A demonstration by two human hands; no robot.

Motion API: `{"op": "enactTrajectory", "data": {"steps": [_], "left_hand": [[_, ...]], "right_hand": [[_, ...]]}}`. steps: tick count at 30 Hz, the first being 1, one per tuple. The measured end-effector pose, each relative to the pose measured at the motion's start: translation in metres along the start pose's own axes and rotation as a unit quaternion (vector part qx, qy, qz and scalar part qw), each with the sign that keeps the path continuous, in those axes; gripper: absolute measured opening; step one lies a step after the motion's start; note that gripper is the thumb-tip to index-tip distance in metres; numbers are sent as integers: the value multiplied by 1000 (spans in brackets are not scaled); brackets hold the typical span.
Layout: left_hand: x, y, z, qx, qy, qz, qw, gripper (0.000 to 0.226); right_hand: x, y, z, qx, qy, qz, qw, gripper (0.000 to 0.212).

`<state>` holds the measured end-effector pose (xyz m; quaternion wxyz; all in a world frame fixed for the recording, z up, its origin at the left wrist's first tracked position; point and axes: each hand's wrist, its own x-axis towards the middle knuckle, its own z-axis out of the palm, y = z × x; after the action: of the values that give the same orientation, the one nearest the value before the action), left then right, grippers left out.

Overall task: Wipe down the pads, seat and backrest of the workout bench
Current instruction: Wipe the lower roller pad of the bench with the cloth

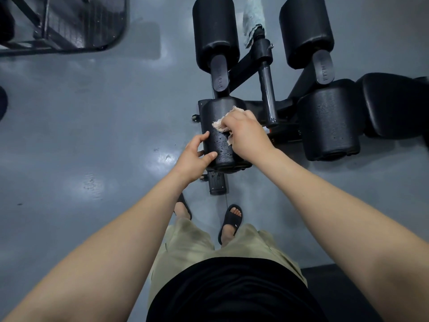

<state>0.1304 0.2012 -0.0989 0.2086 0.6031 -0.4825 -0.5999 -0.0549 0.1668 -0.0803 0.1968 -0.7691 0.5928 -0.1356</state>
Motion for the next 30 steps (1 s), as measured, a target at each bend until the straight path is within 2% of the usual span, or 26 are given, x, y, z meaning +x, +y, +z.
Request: {"op": "enactTrajectory", "data": {"steps": [7, 17, 23, 30], "left_hand": [[-3, -1, 7, -25, 9, -13, 1000, 59], [-5, -4, 10, 7, 21, -31, 999, 59], [-7, -1, 15, 11, 28, -35, 999, 59], [-7, 0, 16, 22, 25, -33, 999, 59]], "right_hand": [[-27, 2, 3, 19, -4, -31, 999, 35], [-57, 14, 18, 28, -4, -91, 995, 33], [-75, 20, 25, 51, 20, -91, 994, 25], [-107, 24, 16, 55, -28, -77, 995, 17]]}}
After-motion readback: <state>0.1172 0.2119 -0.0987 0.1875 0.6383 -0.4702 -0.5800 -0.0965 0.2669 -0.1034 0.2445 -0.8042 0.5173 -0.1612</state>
